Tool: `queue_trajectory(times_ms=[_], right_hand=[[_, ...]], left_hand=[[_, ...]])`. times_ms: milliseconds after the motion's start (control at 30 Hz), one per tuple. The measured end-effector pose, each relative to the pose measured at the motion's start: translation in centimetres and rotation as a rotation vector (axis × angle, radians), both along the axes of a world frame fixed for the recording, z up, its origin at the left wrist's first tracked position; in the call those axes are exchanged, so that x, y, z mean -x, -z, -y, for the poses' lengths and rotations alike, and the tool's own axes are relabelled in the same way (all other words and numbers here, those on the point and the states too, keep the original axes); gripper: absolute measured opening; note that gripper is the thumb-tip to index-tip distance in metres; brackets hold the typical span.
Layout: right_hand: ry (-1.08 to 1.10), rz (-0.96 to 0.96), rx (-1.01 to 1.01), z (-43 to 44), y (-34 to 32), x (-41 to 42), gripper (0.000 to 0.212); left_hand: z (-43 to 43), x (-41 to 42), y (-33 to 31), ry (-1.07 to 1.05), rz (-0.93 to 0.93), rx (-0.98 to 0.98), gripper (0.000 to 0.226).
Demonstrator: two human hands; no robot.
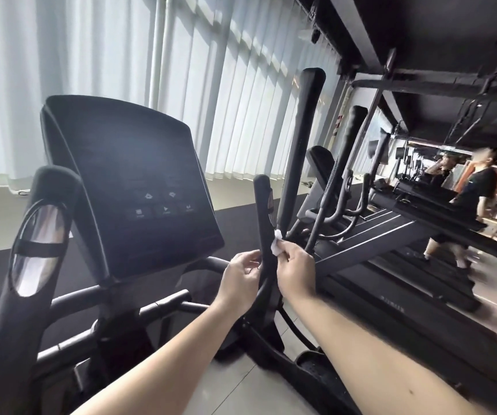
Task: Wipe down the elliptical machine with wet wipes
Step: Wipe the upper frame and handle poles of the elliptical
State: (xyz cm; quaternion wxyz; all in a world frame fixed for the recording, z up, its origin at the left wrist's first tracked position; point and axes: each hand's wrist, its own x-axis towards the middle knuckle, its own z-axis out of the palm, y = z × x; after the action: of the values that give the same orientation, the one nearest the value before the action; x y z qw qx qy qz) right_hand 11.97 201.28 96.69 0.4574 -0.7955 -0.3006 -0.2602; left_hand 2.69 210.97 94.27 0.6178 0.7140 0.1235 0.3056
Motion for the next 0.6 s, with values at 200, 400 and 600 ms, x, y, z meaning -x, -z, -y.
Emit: queue_trajectory(times_ms=[200,400,600], right_hand=[[0.067,-0.005,0.16,0.9,-1.3,-1.3,0.026],[0.018,-0.043,0.056,-0.1,-0.8,0.7,0.015],[0.126,-0.304,0.18,1.2,4.7,0.5,0.025]], left_hand=[[-0.6,0.1,1.8,-0.025,-0.082,-0.068,0.042],[-0.8,0.3,2.4,-0.034,-0.083,-0.048,0.041],[-1.5,0.6,3.5,-0.069,-0.097,-0.071,0.035]])
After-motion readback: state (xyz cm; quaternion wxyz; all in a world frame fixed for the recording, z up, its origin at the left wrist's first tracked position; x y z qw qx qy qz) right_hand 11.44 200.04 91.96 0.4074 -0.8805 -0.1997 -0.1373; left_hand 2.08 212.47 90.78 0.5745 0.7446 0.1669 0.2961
